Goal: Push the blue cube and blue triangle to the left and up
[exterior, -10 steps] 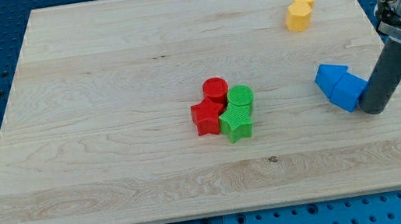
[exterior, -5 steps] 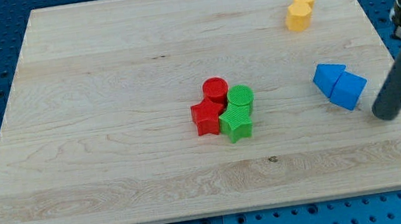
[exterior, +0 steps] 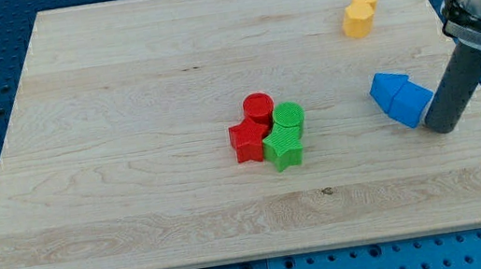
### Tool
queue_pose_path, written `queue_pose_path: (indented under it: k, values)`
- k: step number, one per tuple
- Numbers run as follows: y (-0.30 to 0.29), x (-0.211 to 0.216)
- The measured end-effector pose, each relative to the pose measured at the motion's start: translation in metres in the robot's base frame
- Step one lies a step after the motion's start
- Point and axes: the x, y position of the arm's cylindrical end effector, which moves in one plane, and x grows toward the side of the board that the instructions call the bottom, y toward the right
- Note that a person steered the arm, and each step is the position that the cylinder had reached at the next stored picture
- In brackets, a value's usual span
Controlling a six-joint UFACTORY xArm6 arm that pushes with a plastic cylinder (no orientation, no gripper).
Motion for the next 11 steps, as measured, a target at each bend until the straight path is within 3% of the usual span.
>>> queue_pose_path:
  k: [3, 5, 9, 11]
  values:
    - [-0.011, 0.012]
    - [-0.011, -0.032]
    - [-0.015, -0.042]
    - [-0.022, -0.081]
